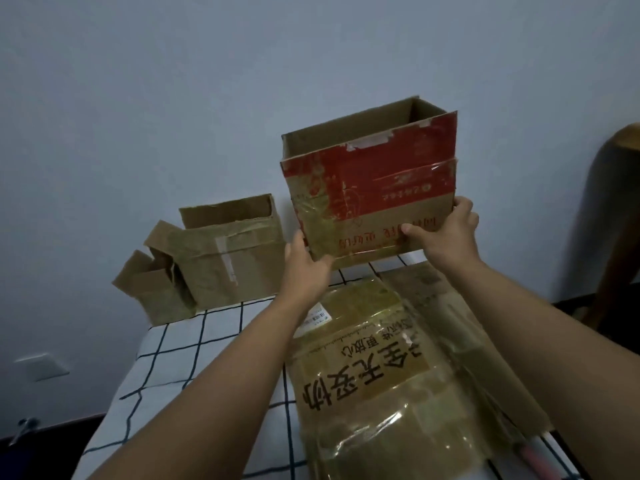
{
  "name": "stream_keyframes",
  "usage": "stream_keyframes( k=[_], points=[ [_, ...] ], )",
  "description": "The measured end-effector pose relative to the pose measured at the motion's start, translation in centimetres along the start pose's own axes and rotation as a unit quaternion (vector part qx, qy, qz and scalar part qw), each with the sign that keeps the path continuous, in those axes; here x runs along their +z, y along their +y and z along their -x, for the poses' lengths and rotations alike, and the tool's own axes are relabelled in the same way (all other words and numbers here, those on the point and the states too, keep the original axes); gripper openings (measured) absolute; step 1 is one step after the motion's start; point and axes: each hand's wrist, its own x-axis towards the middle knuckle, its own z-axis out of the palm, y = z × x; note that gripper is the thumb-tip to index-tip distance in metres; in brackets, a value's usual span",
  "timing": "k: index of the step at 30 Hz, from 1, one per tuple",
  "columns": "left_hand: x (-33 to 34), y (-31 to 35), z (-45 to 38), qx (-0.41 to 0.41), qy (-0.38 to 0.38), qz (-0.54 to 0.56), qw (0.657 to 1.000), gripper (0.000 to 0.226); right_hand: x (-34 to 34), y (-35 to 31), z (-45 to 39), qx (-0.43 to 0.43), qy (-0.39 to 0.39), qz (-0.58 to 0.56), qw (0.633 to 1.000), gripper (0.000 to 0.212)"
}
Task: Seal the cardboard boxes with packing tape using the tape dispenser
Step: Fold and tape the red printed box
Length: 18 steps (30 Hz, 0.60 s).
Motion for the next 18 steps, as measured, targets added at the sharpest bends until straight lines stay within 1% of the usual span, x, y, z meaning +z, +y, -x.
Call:
stream_keyframes(
  k=[4, 6, 10, 14, 18],
  points=[
    [0.7, -1.8, -2.4, -0.028, -0.008, 0.026, 0.999, 0.076, 2.8, 1.4, -2.4, 0.01, -0.008, 0.001, 1.0, 0.075],
    [1.1, -2.8, -3.0, -0.041, -0.01, 0.024, 0.999, 0.075, 3.6, 2.4, -3.4, 0.022, -0.018, 0.013, 0.999, 0.071],
    [1.6, -5.0, -4.1, -0.055, -0.01, 0.031, 0.998, 0.07, 4.9, 4.3, -4.9, 0.058, -0.079, 0.054, 0.994, 0.058],
    [2.0, -6.4, -5.1, -0.09, -0.021, -0.006, 0.996, 0.08, 6.2, 5.9, -5.2, 0.093, -0.114, 0.066, 0.987, 0.055],
    [2.4, -7.4, -5.1, -0.127, -0.005, -0.057, 0.99, 0.083, 7.0, 7.2, -5.0, 0.113, -0.139, 0.106, 0.978, 0.059]
  ],
)
